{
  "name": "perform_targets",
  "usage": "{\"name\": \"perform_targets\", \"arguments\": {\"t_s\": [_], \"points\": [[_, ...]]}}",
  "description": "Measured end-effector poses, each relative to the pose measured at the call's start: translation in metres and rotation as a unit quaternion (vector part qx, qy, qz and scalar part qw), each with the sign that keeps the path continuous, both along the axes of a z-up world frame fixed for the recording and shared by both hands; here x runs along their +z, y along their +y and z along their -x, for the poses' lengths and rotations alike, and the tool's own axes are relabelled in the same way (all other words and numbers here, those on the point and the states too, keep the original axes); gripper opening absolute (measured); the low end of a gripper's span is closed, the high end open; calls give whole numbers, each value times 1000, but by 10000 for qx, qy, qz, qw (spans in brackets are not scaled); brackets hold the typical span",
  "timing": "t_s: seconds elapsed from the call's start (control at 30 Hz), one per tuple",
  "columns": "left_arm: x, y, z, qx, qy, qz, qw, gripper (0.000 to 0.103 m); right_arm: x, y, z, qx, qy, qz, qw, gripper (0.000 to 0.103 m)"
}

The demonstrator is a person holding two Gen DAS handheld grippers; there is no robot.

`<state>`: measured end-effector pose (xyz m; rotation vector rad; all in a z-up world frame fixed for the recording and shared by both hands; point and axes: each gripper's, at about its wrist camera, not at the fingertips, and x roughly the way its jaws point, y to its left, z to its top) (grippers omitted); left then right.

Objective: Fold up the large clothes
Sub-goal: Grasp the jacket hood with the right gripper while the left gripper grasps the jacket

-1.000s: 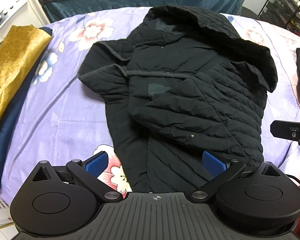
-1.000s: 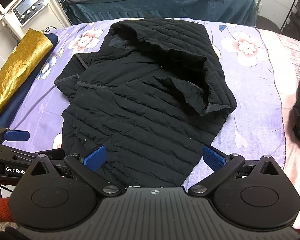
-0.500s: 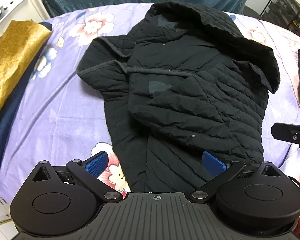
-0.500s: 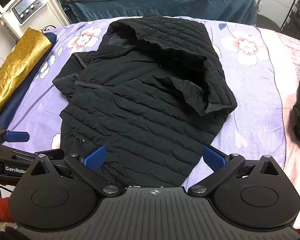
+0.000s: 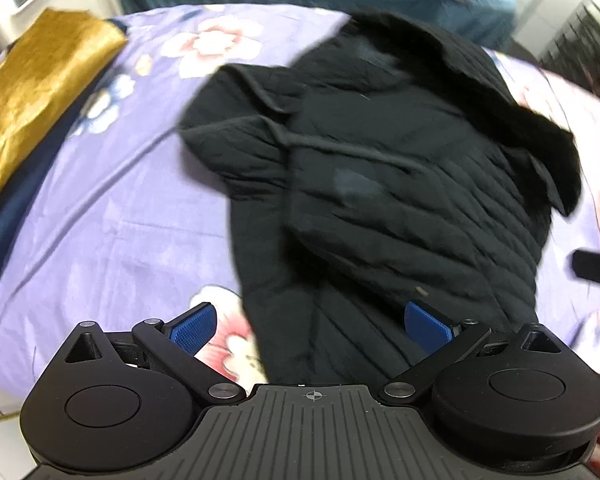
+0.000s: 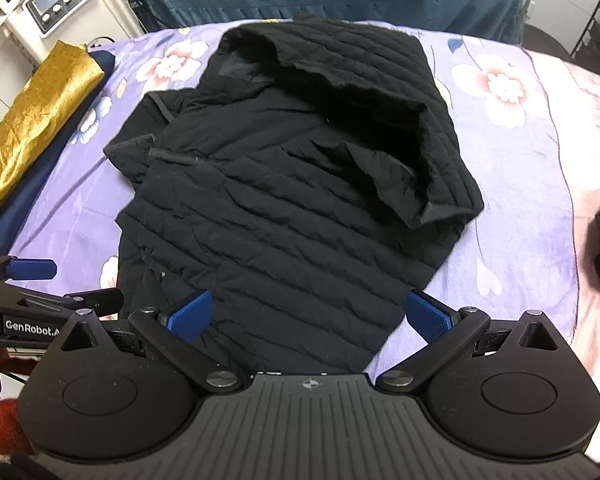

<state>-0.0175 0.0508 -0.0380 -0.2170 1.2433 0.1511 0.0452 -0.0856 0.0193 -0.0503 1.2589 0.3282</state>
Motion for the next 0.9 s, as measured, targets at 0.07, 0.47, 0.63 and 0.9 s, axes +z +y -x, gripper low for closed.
{"name": "perform_targets", "arguments": {"t_s": [0.07,0.47,0.63,0.9], "points": [[-2,25,1,335,-183,-55,9993,103,4,-3,-4,57,-228,-113,9997,102],[-58,119,20,1643,-320,758,9830,103,27,47,-131,1028,-1671,-726,9779,102],[-92,95,14,1316,-67,1014,9861,103,-12,137,-160,1959,-1547,-814,9649,102],[-120,63,-2,637,41,1202,9907,103,-110,273,-138,4161,-2022,985,8811,84]]}}
